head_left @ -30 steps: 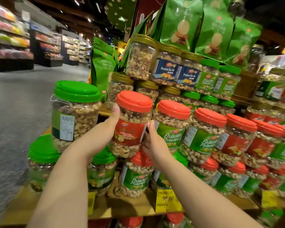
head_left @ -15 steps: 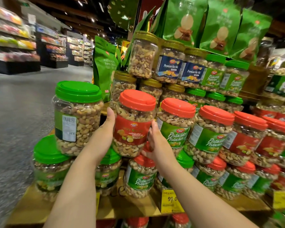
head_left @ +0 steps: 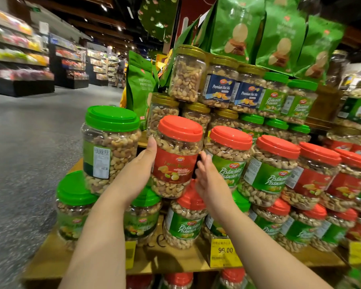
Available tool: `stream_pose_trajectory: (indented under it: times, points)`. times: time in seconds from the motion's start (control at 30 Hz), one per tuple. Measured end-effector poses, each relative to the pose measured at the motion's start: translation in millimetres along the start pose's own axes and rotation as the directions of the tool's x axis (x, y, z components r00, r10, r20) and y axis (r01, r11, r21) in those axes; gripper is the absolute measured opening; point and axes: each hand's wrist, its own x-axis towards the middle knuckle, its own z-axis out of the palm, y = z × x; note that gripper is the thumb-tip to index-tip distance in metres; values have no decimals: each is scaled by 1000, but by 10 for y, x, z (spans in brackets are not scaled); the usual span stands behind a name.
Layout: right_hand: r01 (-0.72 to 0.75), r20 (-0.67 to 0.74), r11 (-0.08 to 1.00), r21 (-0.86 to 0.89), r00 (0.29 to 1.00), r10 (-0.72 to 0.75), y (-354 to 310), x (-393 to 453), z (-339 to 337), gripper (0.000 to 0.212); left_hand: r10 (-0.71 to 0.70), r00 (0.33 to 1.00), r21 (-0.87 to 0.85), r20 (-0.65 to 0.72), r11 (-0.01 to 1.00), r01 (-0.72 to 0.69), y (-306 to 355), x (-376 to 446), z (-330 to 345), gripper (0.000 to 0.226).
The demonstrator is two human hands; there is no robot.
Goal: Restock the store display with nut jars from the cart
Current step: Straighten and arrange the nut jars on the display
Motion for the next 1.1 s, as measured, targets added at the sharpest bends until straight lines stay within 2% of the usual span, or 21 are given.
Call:
stream_pose_trajectory:
  times: [0.03,0.07,0.13,0.2,0.27,0.33,0.43,0.53,0.63,0.73,0.83,0.97,1.1]
  points:
    - [70,-22,997,-28,997,-71,-1,-88,-9,20,-7,1000,-6,-1,1000,7,52,-30,-31,74]
    - [139,-55,988,-74,988,-143,-22,-201,-4,23,2,1000,8,-3,1000,-2,87,-57,-89,67]
    - [286,-138,941,-181,940,-312,-21,-387,-21,27,41,999,35,-1,999,-41,118,-115,-220,78]
    - [385,-185,917,-110,898,-399,-18,-521,7,32,54,997,39,-58,998,-52,148,-194,-392,96]
    - [403,-140,913,-62,902,-408,-19,-585,122,41,101,984,-4,-144,995,-103,189,-293,-564,76]
    - [388,-28,913,-126,919,-394,7,-583,296,50,131,950,-66,-285,986,-155,199,-341,-743,61]
    - [319,142,922,-221,945,-293,46,-529,556,57,158,830,-76,-535,969,-234,108,-318,-1000,52]
    - [272,267,925,-266,943,-200,26,-477,755,59,132,731,-64,-669,970,-233,-107,-201,-1101,51]
    - [209,320,937,-280,941,-115,-44,-425,924,69,93,727,-45,-681,985,-168,-255,-66,-1007,71]
    - [170,331,950,-262,940,-77,-59,-348,1095,67,14,804,-38,-595,998,-45,-367,52,-892,92]
    - [137,312,965,-223,948,-62,-59,-285,1206,69,-68,848,-87,-526,996,26,-511,174,-902,128]
    - [137,335,961,-242,941,-49,-31,-209,1282,69,-77,838,-107,-541,994,22,-565,219,-998,125]
    - [81,310,982,-172,950,-24,13,-105,1321,84,-22,813,-70,-581,997,-24,-463,61,-1007,131]
